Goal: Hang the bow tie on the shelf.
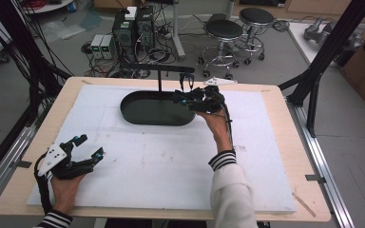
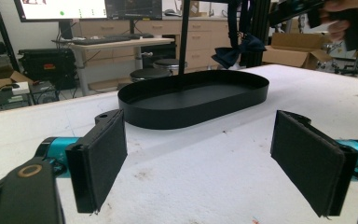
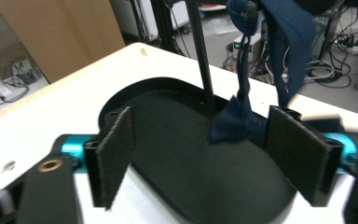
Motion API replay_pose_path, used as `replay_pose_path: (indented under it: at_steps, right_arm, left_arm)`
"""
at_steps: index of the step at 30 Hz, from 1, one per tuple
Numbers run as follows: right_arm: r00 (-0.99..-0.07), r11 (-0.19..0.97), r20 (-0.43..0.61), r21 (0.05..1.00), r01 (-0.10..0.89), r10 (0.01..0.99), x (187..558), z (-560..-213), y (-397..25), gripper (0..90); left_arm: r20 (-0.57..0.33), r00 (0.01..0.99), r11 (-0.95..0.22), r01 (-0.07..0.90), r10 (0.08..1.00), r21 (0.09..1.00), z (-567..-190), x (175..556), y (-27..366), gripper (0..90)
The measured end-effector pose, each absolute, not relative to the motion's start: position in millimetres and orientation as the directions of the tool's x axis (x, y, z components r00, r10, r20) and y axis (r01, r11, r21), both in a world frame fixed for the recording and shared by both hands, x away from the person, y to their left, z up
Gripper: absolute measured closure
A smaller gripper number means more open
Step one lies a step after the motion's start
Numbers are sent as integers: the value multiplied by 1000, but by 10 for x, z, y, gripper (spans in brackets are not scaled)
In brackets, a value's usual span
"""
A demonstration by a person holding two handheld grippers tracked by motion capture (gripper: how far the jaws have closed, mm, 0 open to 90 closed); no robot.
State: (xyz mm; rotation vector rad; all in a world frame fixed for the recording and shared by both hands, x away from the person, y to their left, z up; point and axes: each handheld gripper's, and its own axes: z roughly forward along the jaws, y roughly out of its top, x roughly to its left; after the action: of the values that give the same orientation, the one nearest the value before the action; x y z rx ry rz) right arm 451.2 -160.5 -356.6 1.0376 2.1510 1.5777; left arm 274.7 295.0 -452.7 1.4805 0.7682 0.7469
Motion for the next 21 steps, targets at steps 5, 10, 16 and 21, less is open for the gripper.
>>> replay_pose_path:
  at_steps: [5,10,16,21]
  right_arm:
    - [-708,138,175,923,360,684,4256,-3546,-1840,198]
    - [-688,111,138,946,305,712,3860,-3552,-2099,160]
    - [-643,85,66,976,200,763,3378,-3646,-2338,122]
    - [-597,51,56,986,162,800,3112,-3821,-2520,119]
  left_arm:
    - [10,568,-34,32,823,999,-4527,2747,2948,187]
    - [14,570,-37,29,821,999,-4526,2744,2950,187]
    - [19,569,-39,24,822,999,-4527,2740,2946,185]
    - [12,570,-34,29,822,999,-4527,2742,2951,184]
